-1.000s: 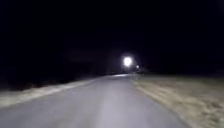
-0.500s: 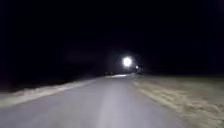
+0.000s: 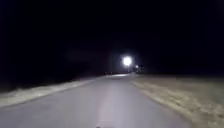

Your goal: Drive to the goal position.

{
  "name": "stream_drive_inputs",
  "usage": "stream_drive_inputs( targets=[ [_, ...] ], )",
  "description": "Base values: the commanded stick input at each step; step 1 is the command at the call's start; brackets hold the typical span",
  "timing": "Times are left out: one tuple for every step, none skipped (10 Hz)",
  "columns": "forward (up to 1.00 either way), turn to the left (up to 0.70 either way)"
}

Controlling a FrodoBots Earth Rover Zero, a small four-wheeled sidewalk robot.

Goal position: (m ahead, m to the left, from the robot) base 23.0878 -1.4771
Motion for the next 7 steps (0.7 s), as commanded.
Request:
stream_drive_inputs(
  targets=[
    [0.85, 0.0],
    [0.85, 0.0],
    [0.85, 0.0],
    [0.85, 0.0],
    [0.85, 0.0],
    [0.85, 0.0],
    [0.85, 0.0]
  ],
)
